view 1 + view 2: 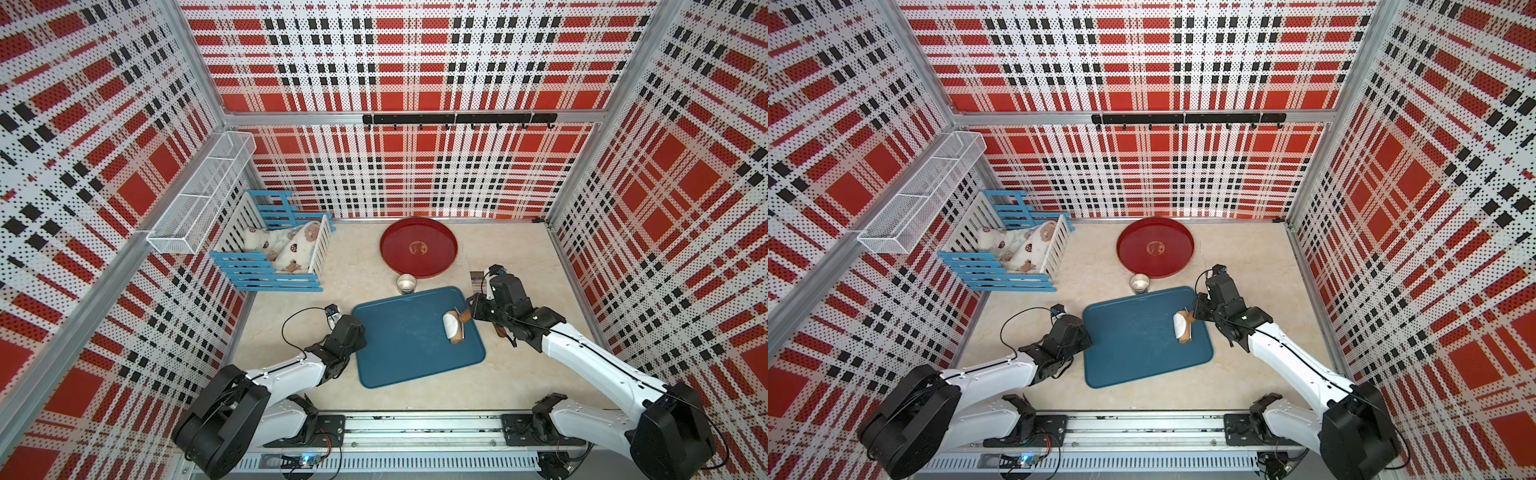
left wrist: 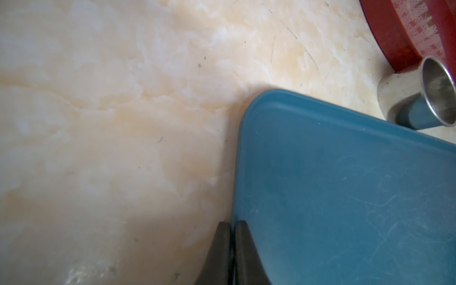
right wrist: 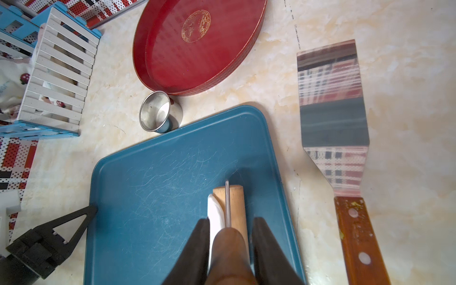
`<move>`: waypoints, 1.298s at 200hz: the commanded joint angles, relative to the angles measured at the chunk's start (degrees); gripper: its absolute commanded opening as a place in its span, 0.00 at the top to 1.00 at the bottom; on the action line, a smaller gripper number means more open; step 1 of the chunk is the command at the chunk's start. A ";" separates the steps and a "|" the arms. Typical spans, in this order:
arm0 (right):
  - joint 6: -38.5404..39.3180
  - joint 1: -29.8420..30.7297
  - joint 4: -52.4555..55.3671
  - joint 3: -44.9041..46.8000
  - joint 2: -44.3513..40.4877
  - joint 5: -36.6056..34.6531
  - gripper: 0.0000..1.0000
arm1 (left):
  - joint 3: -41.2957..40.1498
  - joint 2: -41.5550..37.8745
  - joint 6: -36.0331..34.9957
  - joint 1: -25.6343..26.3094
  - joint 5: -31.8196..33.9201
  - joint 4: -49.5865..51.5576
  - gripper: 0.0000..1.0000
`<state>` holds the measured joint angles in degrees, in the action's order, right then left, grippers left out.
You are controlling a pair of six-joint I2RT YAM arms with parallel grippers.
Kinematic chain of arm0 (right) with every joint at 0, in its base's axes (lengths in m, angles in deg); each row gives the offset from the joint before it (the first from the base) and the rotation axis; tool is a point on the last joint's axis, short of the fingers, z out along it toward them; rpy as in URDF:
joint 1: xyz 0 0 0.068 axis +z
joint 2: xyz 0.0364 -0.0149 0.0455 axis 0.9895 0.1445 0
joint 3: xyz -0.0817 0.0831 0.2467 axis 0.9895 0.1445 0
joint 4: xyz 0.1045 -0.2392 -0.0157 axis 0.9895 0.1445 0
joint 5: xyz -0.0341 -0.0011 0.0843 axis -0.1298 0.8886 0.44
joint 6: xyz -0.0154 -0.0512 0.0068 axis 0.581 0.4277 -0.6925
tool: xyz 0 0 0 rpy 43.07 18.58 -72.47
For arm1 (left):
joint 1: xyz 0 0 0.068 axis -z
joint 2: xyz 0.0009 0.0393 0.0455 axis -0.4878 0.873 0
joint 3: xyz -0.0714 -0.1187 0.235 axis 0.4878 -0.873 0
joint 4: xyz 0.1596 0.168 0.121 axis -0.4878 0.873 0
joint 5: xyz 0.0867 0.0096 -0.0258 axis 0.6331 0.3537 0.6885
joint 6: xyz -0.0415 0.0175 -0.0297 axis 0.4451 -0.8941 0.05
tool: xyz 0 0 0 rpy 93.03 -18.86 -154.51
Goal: Roll out the dumpling wrappers from the dough
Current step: Flatten out the dough on the work surface.
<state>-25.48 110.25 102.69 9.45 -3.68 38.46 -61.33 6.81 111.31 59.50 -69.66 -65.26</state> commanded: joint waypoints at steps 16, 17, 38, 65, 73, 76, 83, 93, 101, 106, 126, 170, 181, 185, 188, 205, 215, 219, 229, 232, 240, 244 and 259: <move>0.14 0.20 7.68 1.91 0.32 4.01 1.00 | 0.03 0.76 3.15 -1.16 1.05 -1.94 1.00; 0.08 0.19 7.52 1.92 0.22 4.17 1.00 | 0.03 0.77 3.17 -1.19 1.04 -1.94 1.00; -2.00 0.19 4.32 1.30 -1.13 7.41 1.00 | 0.03 0.95 3.19 -1.15 0.87 -2.12 1.00; -2.89 0.19 2.67 -0.19 -1.67 8.71 1.00 | -0.23 0.92 3.32 -1.12 0.67 -2.47 1.00; -2.89 0.19 2.22 -0.52 -1.68 9.09 1.00 | -0.40 0.95 3.37 -1.08 0.65 -2.68 1.00; -2.96 0.25 2.06 -0.66 -1.65 9.22 1.00 | -0.45 0.96 3.37 -1.12 0.67 -2.72 1.00; -2.97 0.25 1.79 -0.89 -1.66 9.52 1.00 | -0.49 0.97 3.39 -1.11 0.63 -2.85 1.00; -3.14 0.28 1.19 -1.05 -1.69 9.78 1.00 | -0.58 1.11 3.41 -1.12 0.58 -3.02 1.00; -3.31 0.27 0.77 -0.91 -1.88 9.94 1.00 | -0.65 1.13 3.54 -1.11 0.49 -3.00 1.00; -3.33 0.27 0.55 -0.94 -1.94 10.05 1.00 | -0.67 1.12 3.54 -1.04 0.49 -3.07 1.00; -3.63 0.27 -1.22 -0.36 -2.56 10.22 1.00 | -0.76 1.01 3.62 -1.04 0.49 -3.11 1.00; -4.05 0.54 -2.45 -0.24 -2.67 9.75 1.00 | -0.85 0.91 3.63 -1.04 0.48 -3.26 1.00; -3.90 0.71 -2.12 -0.57 -2.08 9.57 1.00 | -0.84 0.95 3.60 -1.03 0.49 -3.25 1.00; -3.79 0.76 -1.99 -0.67 -1.81 9.54 1.00 | -0.85 0.98 3.64 -1.03 0.49 -3.24 1.00; -3.79 0.79 -1.91 -0.69 -1.69 9.49 1.00 | -0.85 0.96 3.70 -1.01 0.49 -3.26 1.00; -3.68 1.22 -1.51 -0.92 -0.50 9.39 1.00 | -0.85 1.12 3.70 -0.91 0.46 -3.29 1.00; -3.61 1.51 -1.28 -0.90 0.19 9.05 1.00 | -0.85 1.08 3.72 -0.91 0.49 -3.35 1.00; -3.51 1.66 -1.14 -0.81 0.40 8.85 1.00 | -0.92 1.08 3.72 -0.92 0.49 -3.35 1.00; -3.51 1.99 -0.71 -0.73 0.92 8.15 1.00 | -0.93 1.08 3.71 -0.94 0.41 -3.43 1.00; -3.48 2.08 -0.56 -0.73 1.08 7.99 1.00 | -0.93 1.13 3.72 -0.95 0.41 -3.43 1.00; -3.38 2.28 -0.04 -0.58 1.38 7.41 1.00 | -1.01 1.08 3.72 -0.95 0.44 -3.43 1.00; -3.33 2.31 0.32 -0.51 1.50 7.11 1.00 | -1.02 1.12 3.72 -0.94 0.42 -3.40 1.00; -3.16 2.35 1.81 -0.22 1.88 6.09 1.00 | -1.02 1.13 3.68 -0.91 0.49 -3.35 1.00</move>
<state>-29.13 111.91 100.24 9.27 -3.09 46.38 -61.55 7.51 112.33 59.48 -70.19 -67.03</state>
